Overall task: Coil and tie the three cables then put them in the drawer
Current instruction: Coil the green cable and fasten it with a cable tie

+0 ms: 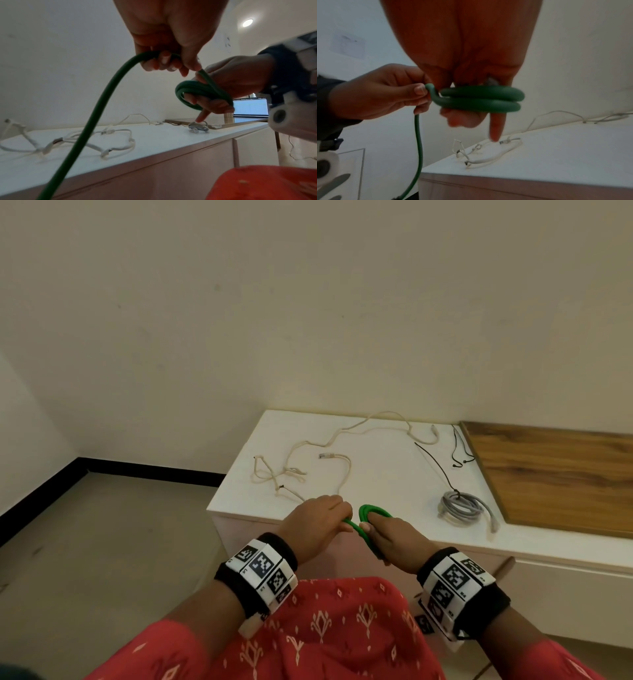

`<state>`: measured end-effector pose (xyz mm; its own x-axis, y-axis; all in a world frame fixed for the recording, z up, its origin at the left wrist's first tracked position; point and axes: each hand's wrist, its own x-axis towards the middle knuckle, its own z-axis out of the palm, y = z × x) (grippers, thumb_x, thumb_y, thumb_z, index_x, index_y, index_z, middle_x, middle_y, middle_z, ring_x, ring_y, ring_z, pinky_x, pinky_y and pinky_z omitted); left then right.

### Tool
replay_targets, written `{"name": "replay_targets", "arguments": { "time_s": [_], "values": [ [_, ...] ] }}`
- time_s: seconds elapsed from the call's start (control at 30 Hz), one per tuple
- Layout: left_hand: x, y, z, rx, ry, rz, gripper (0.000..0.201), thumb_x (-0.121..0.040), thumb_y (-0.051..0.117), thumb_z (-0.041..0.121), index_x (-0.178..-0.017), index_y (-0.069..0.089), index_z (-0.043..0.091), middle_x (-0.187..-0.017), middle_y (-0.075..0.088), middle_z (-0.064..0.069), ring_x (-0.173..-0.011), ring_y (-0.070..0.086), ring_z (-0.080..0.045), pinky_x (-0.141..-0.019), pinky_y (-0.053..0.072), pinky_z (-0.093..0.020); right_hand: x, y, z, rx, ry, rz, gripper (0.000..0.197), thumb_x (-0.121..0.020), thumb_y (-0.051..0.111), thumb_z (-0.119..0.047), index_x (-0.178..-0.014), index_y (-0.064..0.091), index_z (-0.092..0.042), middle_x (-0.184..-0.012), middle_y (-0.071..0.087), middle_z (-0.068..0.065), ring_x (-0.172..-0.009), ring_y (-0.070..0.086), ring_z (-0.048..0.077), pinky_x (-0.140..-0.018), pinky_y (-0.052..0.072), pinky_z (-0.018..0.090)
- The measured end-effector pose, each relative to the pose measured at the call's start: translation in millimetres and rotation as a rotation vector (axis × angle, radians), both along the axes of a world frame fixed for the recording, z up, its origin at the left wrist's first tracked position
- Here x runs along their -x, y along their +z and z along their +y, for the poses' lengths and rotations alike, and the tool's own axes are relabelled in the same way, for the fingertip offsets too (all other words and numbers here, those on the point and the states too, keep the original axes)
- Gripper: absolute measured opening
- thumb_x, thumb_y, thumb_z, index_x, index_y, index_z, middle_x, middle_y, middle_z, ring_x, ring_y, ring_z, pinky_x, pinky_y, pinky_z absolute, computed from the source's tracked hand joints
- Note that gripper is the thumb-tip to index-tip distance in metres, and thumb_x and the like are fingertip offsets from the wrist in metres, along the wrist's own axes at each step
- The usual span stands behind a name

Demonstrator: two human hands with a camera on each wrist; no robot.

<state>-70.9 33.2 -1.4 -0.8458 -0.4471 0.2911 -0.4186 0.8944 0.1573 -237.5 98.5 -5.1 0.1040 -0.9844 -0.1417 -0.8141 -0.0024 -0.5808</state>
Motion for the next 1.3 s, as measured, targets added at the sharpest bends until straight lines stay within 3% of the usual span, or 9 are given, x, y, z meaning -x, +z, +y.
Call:
{"name": "replay_targets", "arguments": {
  "time_s": [0.17,0.3,0.5,0.57,0.7,0.8,0.97,1.17,1.3],
  "values": [
    [1,9,-7,-0.138,0.083,0.141,0.036,-0.093,0.042,0.032,-0.094,0.058,0.000,-0.092,0.059,-0.015,-0.082,0.053,-0.027,-0.069,0.034,-0.028,0,3,2,-0.113,-0.038,-0.388,0.039,-0.097,0.032,-0.037,-0.079,0.056,-0.012,-0.039,0.048,-0.008,-0.033,0.047,0.003,-0.059,0.052,0.038],
    [-1,10,-7,-0.301,0.082,0.239,0.038,-0.088,0.038,0.034,-0.092,0.058,0.002,-0.083,0.058,-0.010,-0.072,0.049,-0.017,-0.065,0.034,-0.020,0,13,1,-0.164,-0.052,-0.588,0.035,-0.095,0.041,-0.030,-0.068,0.052,-0.011,-0.033,0.038,-0.008,-0.028,0.035,0.007,-0.047,0.045,0.028],
    [-10,9,-10,-0.417,0.185,0.282,0.020,-0.095,0.042,0.011,-0.096,0.059,0.001,-0.062,0.040,0.020,-0.057,0.040,0.003,-0.057,0.032,-0.008,7,30,4,-0.199,-0.045,-0.938,0.038,-0.084,0.040,-0.037,-0.063,0.051,-0.007,-0.033,0.031,-0.005,-0.024,0.023,0.009,-0.037,0.042,0.022],
    [-10,6,-7,-0.418,0.191,0.256,0.022,-0.096,0.040,0.014,-0.098,0.058,0.002,-0.061,0.045,0.016,-0.055,0.040,0.000,-0.056,0.030,-0.013,7,29,4,-0.217,-0.050,-0.998,0.039,-0.084,0.040,-0.039,-0.064,0.051,-0.007,-0.033,0.030,-0.005,-0.024,0.022,0.009,-0.037,0.041,0.021],
    [-8,0,-3,-0.428,0.246,0.209,0.024,-0.098,0.036,0.016,-0.104,0.054,0.002,-0.088,0.065,-0.016,-0.071,0.054,-0.024,-0.064,0.032,-0.024,8,31,3,-0.226,-0.124,-1.173,0.041,-0.086,0.044,-0.042,-0.062,0.051,-0.009,-0.032,0.029,-0.006,-0.024,0.021,0.007,-0.035,0.038,0.021],
    [-5,-4,3,-0.435,0.263,0.179,0.025,-0.099,0.033,0.017,-0.107,0.052,0.002,-0.095,0.065,-0.017,-0.084,0.059,-0.033,-0.066,0.033,-0.025,9,35,2,-0.236,-0.151,-1.337,0.042,-0.081,0.045,-0.046,-0.061,0.050,-0.010,-0.029,0.029,-0.007,-0.022,0.022,0.006,-0.033,0.037,0.021],
    [2,-7,9,-0.462,0.291,0.191,0.026,-0.099,0.031,0.018,-0.110,0.049,0.002,-0.091,0.064,-0.018,-0.081,0.058,-0.034,-0.064,0.031,-0.026,7,35,1,-0.254,-0.127,-1.658,0.043,-0.053,0.081,-0.046,-0.059,0.056,-0.012,-0.028,0.034,-0.005,-0.020,0.030,0.005,-0.032,0.039,0.018],
    [10,-17,18,-0.463,0.330,0.079,0.025,-0.098,0.032,0.017,-0.121,0.037,0.009,-0.081,0.061,-0.021,-0.075,0.056,-0.038,-0.066,0.041,-0.036,1,35,1,-0.101,-0.126,-1.995,0.023,-0.060,0.075,-0.027,-0.063,0.058,-0.012,-0.033,0.040,-0.002,-0.025,0.038,0.005,-0.039,0.044,0.016],
    [19,-25,35,-0.461,0.270,-0.027,0.035,-0.094,0.037,0.006,-0.128,0.029,0.008,-0.069,0.046,-0.002,-0.068,0.052,-0.029,-0.061,0.040,-0.035,-8,37,0,0.129,-0.273,-1.959,0.025,-0.066,0.063,-0.037,-0.065,0.057,-0.013,-0.041,0.039,-0.004,-0.033,0.039,0.008,-0.052,0.052,0.020]
  ]
}}
